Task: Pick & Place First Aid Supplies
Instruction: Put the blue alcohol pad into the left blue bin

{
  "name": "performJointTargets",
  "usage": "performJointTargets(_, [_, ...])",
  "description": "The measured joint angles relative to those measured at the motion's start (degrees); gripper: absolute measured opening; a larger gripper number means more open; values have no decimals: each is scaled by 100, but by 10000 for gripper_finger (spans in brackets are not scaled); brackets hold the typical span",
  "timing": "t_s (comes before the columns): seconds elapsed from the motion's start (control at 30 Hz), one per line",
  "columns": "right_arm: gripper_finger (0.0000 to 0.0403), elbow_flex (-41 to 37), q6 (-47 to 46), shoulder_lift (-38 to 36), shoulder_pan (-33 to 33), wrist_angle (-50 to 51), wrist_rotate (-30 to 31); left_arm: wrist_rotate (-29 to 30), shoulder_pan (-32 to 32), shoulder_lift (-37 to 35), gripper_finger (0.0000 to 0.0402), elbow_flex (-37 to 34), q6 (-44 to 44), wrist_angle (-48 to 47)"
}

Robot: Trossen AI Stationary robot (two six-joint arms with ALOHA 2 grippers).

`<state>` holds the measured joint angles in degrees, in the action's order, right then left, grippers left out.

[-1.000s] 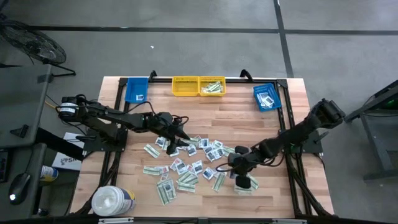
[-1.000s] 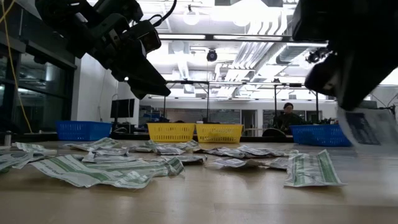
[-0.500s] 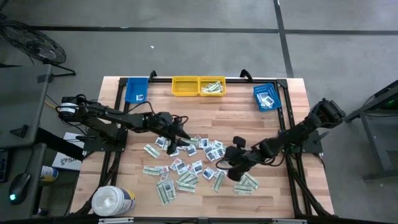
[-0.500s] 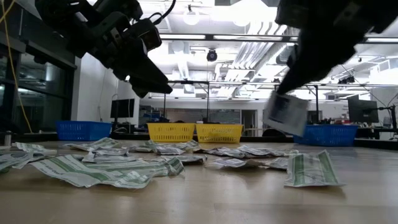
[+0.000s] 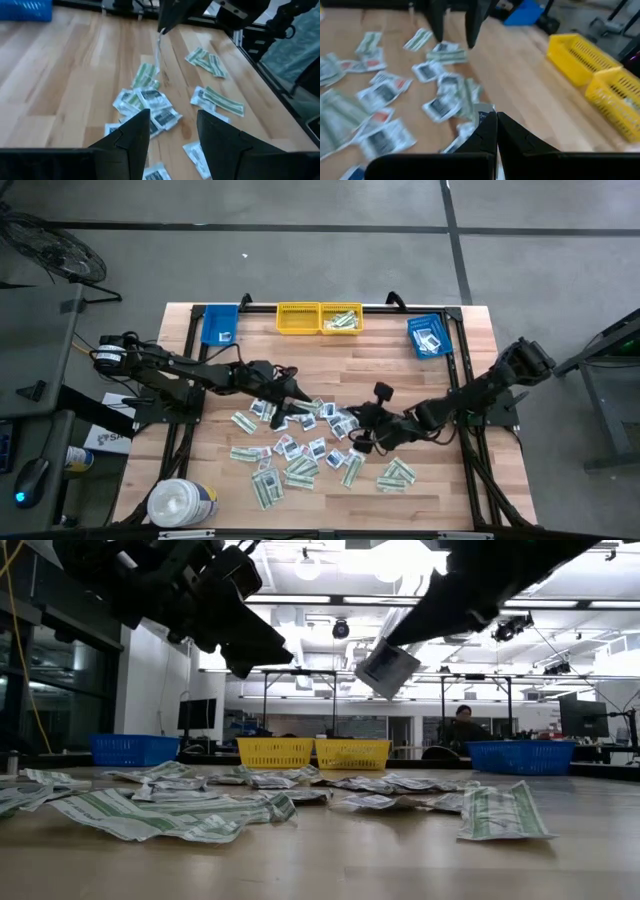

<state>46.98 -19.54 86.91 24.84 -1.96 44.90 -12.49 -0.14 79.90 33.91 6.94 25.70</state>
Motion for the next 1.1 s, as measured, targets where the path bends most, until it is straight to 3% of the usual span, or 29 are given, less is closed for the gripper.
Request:
performJointTargets(0.33, [0,0,812,0,-504,-885,-60,113,9,2,162,2,-69,133])
performJointTargets(0.8, [0,0,1262,0,-1031,-929,-323,597,11,0,162,2,-129,-215])
performJointTargets(1.1, [0,0,1577,0,-1300,-1041,-330,1786,13,2,162,2,-270,-69])
